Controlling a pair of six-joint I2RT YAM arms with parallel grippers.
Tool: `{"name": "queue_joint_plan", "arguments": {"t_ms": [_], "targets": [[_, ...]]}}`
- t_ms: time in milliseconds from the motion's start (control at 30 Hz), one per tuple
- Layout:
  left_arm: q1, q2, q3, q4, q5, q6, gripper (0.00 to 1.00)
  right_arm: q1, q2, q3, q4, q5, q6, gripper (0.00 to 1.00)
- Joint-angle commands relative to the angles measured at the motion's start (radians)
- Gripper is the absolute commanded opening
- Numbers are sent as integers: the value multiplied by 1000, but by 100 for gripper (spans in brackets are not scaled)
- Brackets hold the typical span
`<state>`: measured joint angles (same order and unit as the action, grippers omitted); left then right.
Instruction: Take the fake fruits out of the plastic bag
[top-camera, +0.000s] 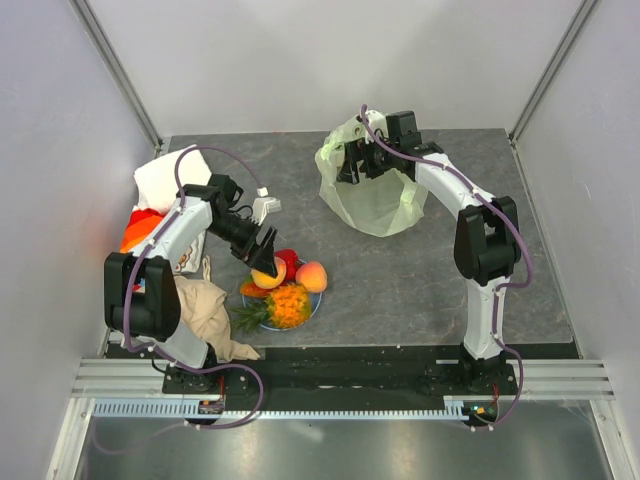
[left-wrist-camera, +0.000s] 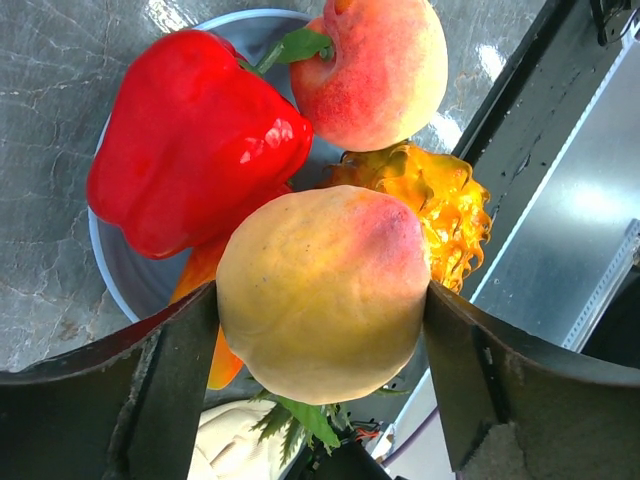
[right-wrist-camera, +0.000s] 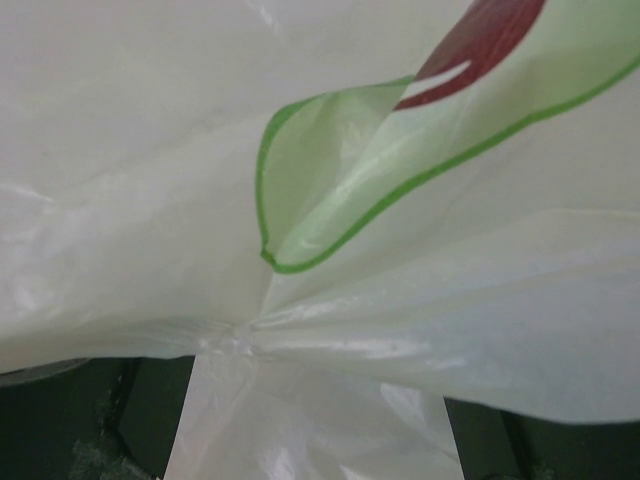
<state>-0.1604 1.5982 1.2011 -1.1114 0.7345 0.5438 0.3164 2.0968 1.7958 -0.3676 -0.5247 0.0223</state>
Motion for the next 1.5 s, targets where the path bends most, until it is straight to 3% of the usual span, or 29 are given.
{"name": "queue_joint_plan", "arguments": {"t_ms": [0, 533, 800, 967, 1200, 1333, 1467], "targets": [[-4, -24, 8, 15, 14, -4, 93, -3, 3, -1, 13, -21, -7, 98], [-1, -84, 130, -56, 48, -42, 99, -2, -76, 2, -62, 2, -117, 98], [25, -50, 225, -31, 55, -77, 99, 4, -12, 26, -54, 302, -150, 98], [28, -15, 281, -5, 62, -110, 99, 4, 57, 80, -41, 339, -137, 98], [9, 37, 403, 228, 48, -306, 99, 7, 147, 146, -8, 394, -131, 98], [-73, 48, 397, 569, -32, -360, 99, 16, 181, 189, -2, 394, -124, 98], [-140, 153, 514, 671, -35, -413, 99, 21, 169, 189, -2, 388, -117, 98]]}}
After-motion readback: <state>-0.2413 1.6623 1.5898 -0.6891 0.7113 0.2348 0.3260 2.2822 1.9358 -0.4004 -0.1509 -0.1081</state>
